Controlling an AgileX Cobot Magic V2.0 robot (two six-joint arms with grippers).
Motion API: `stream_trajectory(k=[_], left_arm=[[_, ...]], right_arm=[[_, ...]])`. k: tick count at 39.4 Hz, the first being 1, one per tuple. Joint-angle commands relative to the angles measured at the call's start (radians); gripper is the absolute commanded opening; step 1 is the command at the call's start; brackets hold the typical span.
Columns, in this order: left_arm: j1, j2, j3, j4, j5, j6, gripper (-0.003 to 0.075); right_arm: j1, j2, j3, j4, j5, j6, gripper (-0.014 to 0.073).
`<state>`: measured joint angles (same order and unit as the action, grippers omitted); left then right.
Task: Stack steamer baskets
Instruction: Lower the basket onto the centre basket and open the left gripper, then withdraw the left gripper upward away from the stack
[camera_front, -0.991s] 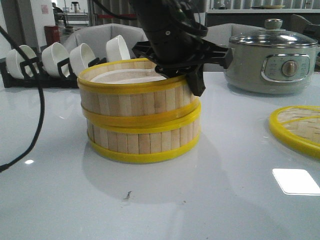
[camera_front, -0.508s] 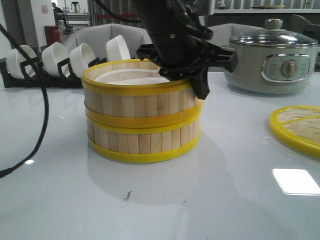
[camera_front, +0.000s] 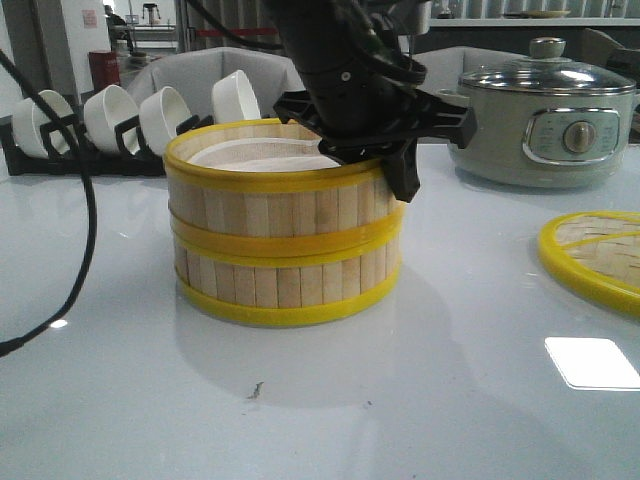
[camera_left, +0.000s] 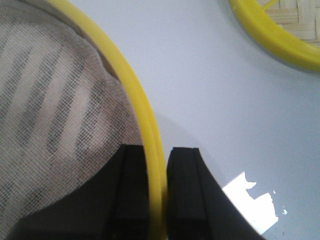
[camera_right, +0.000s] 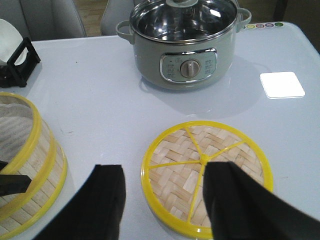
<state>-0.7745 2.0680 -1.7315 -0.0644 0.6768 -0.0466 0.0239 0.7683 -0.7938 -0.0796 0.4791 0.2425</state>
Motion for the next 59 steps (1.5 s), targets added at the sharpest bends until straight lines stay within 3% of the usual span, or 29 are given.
stream_trajectory(k=[1,7,23,29,33,39,52,59], left_arm=[[-0.015,-0.068,-0.037,-0.018,-0.083,0.004,0.0244],[-0.015,-0.068,-0.037,-0.018,-0.083,0.004,0.0376],[-0.013,-0.148,-0.046,0.074,-0.071,0.001,0.0378],[0.008,-0.184,-0.103,0.109,-0.008,-0.005,0.0377],[0.044,-0.222,-0.132,0.109,0.018,-0.005,0.0323],[0.119,-0.315,-0.136,0.109,-0.013,-0.005,0.0073],[0.419,-0.531,-0.122,0.109,0.034,-0.005,0.0091],[0.558,-0.696,0.036,0.109,-0.015,-0.005,0.0091]], right_arm=[[-0.004,-0.001,-0.036,-0.011,-0.088,-0.008,0.0465],[-0.004,-0.001,-0.036,-0.011,-0.088,-0.008,0.0465],[-0.004,-0.001,-0.036,-0.011,-0.083,-0.008,0.0465],[-0.004,-0.001,-0.036,-0.011,-0.083,-0.008,0.0465],[-0.004,-0.001,-0.036,-0.011,-0.083,-0.008,0.0465],[-0.004,-0.001,-0.036,-0.011,-0.083,-0.008,0.0465],[-0.004,-0.001,-0.036,-0.011,-0.086,-0.008,0.0465],[-0.004,-0.001,-0.036,-0.011,-0.086,-0.008,0.0465]])
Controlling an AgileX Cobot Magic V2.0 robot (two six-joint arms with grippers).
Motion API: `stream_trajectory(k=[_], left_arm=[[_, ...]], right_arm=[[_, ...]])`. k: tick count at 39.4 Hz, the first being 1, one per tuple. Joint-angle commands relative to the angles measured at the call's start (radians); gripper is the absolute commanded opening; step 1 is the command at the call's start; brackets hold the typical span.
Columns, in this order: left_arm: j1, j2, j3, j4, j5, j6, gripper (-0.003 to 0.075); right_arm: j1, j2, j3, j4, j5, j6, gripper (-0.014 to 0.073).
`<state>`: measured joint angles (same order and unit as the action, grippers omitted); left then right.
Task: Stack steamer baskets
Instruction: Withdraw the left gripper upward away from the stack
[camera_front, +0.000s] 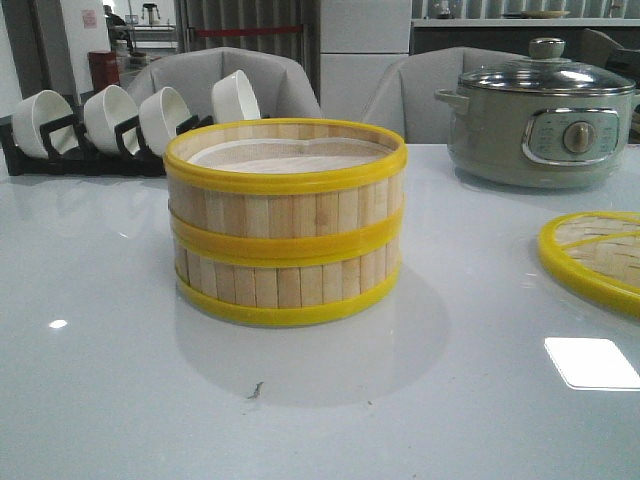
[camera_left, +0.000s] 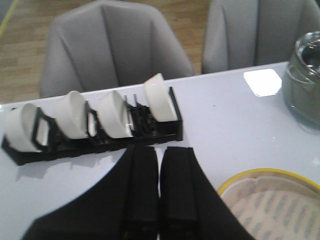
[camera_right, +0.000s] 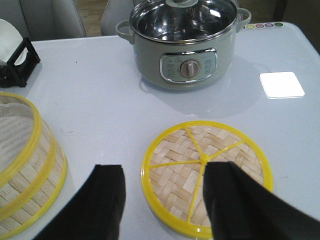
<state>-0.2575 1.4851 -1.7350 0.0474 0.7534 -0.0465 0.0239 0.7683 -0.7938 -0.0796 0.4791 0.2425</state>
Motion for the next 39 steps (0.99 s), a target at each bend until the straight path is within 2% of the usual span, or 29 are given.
stream_trajectory(k=[1,5,15,23,31,39], left_arm=[[0.057,-0.144,0.067,-0.003,-0.1,-0.006,0.0091],[0.093,-0.263,0.227,-0.003,-0.145,-0.006,0.0091],[0.095,-0.594,0.693,-0.007,-0.319,-0.038,0.0091],[0.095,-0.836,0.981,-0.007,-0.394,-0.052,0.0091],[0.095,-1.002,1.153,-0.012,-0.397,-0.052,0.0091],[0.095,-1.05,1.236,-0.015,-0.397,-0.052,0.0085]], right_arm=[[-0.004,-0.001,-0.036,-0.011,-0.087,-0.008,0.0465],[-0.004,-0.001,-0.036,-0.011,-0.089,-0.008,0.0465],[-0.004,-0.001,-0.036,-0.011,-0.089,-0.008,0.0465],[-0.004,-0.001,-0.036,-0.011,-0.078,-0.008,0.0465],[-0.004,-0.001,-0.036,-0.011,-0.046,-0.008,0.0465],[-0.004,-0.001,-0.036,-0.011,-0.03,-0.008,0.0465]])
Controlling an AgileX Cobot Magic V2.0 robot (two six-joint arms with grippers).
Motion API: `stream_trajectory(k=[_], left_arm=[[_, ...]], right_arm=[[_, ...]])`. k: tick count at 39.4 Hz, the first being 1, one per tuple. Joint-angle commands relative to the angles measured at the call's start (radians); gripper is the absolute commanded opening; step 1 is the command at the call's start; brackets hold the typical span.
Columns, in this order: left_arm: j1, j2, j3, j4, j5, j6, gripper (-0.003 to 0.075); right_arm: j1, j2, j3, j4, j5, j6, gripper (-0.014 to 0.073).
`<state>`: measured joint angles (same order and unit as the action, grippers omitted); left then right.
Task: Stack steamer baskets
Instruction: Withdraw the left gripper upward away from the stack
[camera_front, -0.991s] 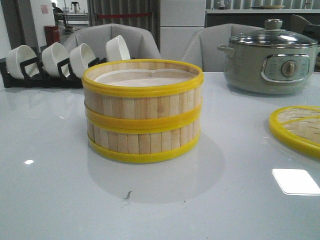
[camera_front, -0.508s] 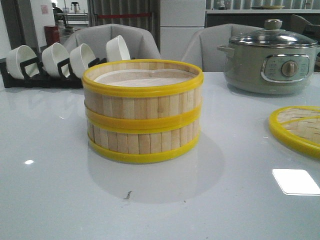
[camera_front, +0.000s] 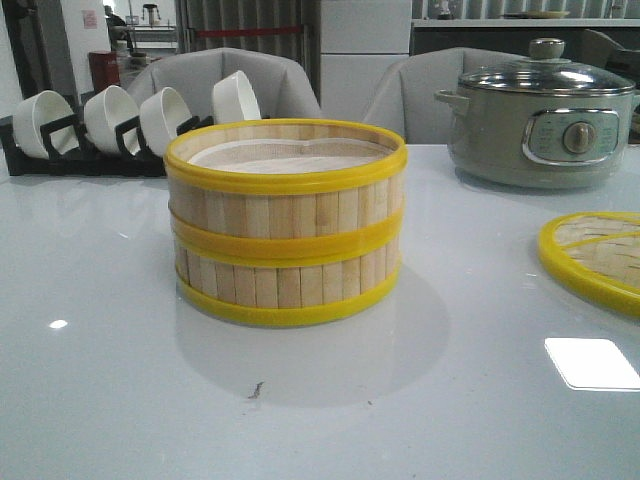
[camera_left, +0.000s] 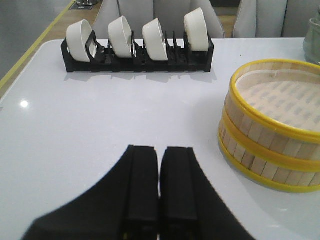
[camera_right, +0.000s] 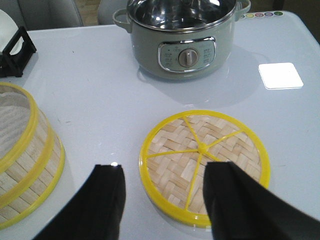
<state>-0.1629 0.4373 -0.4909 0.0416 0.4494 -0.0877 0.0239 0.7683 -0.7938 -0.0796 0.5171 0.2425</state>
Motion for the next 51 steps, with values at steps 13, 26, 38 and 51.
stream_trajectory(k=[13,26,38,51], left_arm=[[0.0,0.0,0.014,-0.007,-0.085,-0.011,0.0085],[0.0,0.0,0.014,-0.007,-0.085,-0.011,0.0085],[0.0,0.0,0.014,-0.007,-0.085,-0.011,0.0085],[0.0,0.0,0.014,-0.007,-0.085,-0.011,0.0085]], right_arm=[[-0.004,-0.001,-0.036,-0.011,-0.053,-0.008,0.0465],[-0.004,-0.001,-0.036,-0.011,-0.053,-0.008,0.0465],[-0.004,-0.001,-0.036,-0.011,-0.053,-0.008,0.0465],[-0.004,0.007,-0.036,0.009,-0.042,0.002,0.0465]])
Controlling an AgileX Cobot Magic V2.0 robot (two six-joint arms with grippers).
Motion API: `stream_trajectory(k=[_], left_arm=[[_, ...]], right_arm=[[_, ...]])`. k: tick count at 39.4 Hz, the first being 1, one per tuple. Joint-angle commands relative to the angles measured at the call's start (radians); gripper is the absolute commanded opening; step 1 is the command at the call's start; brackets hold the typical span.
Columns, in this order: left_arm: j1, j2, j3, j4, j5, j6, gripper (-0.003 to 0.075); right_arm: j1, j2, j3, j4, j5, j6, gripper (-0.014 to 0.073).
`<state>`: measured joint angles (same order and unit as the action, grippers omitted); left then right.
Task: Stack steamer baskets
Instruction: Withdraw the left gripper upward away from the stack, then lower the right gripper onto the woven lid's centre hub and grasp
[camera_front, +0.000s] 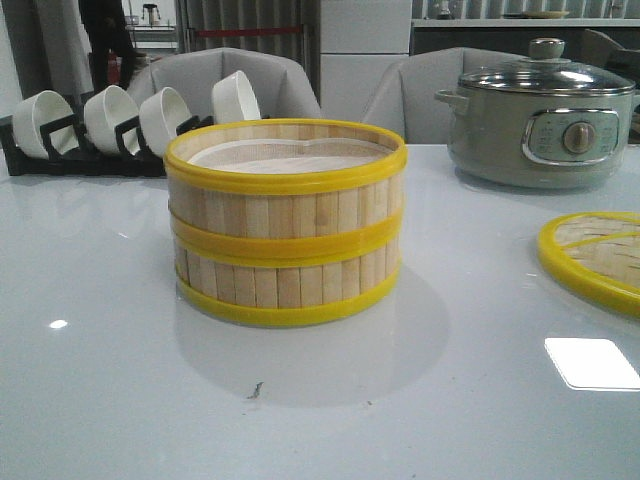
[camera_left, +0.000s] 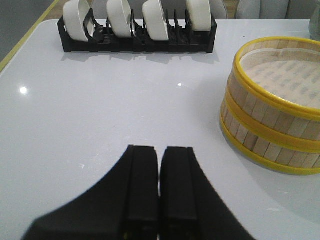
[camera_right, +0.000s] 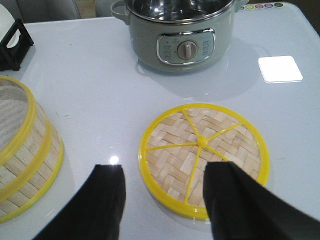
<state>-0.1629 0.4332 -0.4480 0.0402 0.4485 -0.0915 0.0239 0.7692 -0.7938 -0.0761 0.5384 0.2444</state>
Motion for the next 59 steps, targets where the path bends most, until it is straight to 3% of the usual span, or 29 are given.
stream_trajectory(k=[1,16,34,42,59], left_arm=[[0.0,0.004,-0.029,-0.006,-0.084,-0.007,0.0085],[0.0,0.004,-0.029,-0.006,-0.084,-0.007,0.0085],[0.0,0.004,-0.029,-0.006,-0.084,-0.007,0.0085],[0.0,0.004,-0.029,-0.006,-0.084,-0.007,0.0085],[0.0,0.004,-0.029,-0.006,-0.084,-0.007,0.0085]], right_arm=[[-0.004,0.011,-0.036,0.013,-0.052,0.0,0.0465],[-0.004,0.118,-0.035,0.076,0.069,0.0,0.0465],[-0.041,0.323,-0.052,0.067,0.068,0.0,0.0465],[-0.135,0.548,-0.171,0.014,0.068,0.0,0.0465],[-0.119,0.936,-0.515,-0.039,0.061,-0.002,0.0465]])
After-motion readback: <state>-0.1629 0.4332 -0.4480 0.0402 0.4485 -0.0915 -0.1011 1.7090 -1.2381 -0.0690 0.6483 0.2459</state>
